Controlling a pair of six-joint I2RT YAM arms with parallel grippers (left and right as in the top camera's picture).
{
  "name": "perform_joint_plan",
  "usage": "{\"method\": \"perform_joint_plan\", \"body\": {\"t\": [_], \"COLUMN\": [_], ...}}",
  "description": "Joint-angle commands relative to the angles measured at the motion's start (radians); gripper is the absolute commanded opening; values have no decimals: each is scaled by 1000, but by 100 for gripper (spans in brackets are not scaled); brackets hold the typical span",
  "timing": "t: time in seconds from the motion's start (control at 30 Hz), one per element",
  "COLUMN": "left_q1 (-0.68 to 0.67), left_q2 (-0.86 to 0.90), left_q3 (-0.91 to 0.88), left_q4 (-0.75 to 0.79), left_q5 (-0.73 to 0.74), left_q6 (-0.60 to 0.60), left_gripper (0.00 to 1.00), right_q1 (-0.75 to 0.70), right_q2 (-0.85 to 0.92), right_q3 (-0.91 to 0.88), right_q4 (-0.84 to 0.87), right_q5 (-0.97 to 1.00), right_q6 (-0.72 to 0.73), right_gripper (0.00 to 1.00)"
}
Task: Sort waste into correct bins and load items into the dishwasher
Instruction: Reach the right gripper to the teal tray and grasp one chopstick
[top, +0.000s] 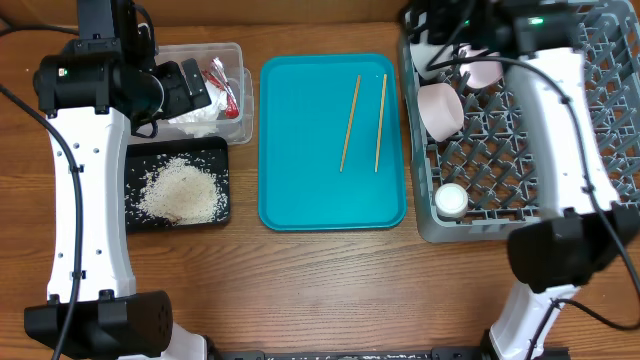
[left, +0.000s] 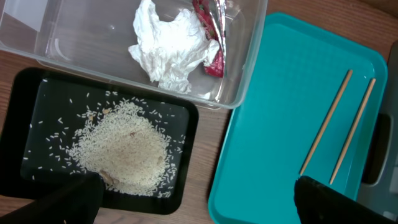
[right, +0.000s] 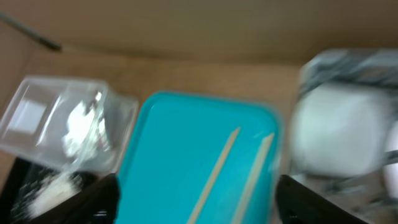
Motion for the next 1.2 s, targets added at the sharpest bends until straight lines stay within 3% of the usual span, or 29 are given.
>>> {"method": "perform_joint_plan", "body": {"t": [0.0,0.13,0.23,0.43,0.63,0.87,1.17], "left_q1": [-7,-7,-7,-7,-7,-7,-7], "left_q2": [-1,-1,-1,0,-1,-1,-1], "left_q3": [6,6,6,6,6,6,6], "left_q4": [2,2,2,2,2,3,2], "left_q5": [-11,-11,-11,-11,-11,-11,-10], "left_q6": [-10,-10,-10,-10,-10,-10,-10], "left_gripper": [100,100,100,100,100,100,100], "right_q1": [117,226,274,292,291,291,292], "right_q2": [84,147,199,291,344,352,352], "right_q3": [-67,-101,-102,-103,-110,-179,-284], "right_q4": [0,11,15,-19,-64,-50,-58], "right_q5": [79,388,448,454,439,391,375], "right_q6": [170,320,325,331,333,321,318], "right_gripper": [68,65,65,61,45,42,22]}}
